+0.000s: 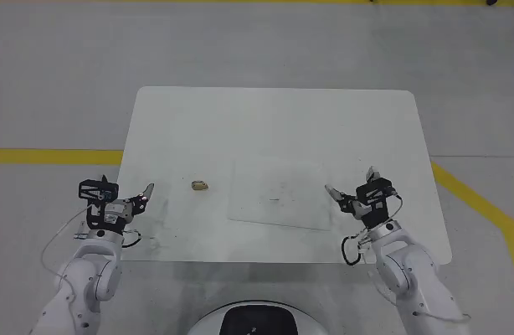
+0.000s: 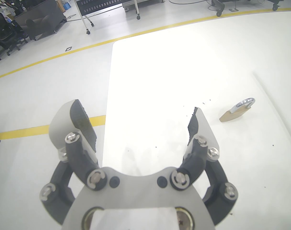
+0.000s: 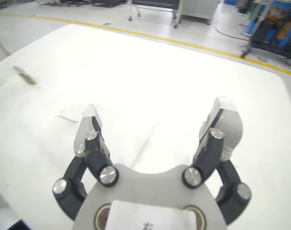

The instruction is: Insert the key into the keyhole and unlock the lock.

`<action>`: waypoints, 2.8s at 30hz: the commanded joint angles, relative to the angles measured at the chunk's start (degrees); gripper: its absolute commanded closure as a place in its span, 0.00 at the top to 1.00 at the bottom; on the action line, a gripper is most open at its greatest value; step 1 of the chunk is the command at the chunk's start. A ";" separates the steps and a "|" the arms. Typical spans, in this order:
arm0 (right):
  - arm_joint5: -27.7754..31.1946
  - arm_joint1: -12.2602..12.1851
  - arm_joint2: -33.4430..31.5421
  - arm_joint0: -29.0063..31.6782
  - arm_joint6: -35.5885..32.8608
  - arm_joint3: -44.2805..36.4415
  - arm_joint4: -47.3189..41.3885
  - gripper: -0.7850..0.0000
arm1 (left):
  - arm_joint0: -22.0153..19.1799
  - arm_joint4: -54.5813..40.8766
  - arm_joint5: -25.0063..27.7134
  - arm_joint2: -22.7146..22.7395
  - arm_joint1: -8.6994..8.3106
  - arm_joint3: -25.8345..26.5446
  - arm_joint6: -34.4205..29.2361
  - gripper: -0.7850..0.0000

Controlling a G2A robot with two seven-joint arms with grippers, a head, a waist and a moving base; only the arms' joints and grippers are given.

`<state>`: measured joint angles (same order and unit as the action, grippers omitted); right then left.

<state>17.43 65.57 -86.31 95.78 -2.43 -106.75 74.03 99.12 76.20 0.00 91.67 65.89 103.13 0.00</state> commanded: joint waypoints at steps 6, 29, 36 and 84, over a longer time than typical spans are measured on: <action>20.13 -0.48 8.90 -8.50 -12.64 0.49 4.35 1.00 | 0.00 0.00 0.00 0.00 0.00 0.00 0.00 1.00; 21.45 1.52 25.79 -25.97 -22.93 13.25 15.95 0.00 | 0.00 0.00 0.00 0.00 0.00 0.00 0.00 1.00; 20.70 1.25 24.90 -26.18 -22.56 9.05 17.51 0.00 | 0.00 0.00 0.00 0.00 0.00 0.00 0.00 1.00; 21.81 3.54 18.08 -27.70 -6.47 28.22 -66.51 0.00 | -6.80 -69.41 26.07 -2.06 0.66 7.72 -16.35 1.00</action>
<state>39.16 68.98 -68.63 68.66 -8.41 -78.96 8.58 93.65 11.92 26.00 91.02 66.59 111.31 -12.78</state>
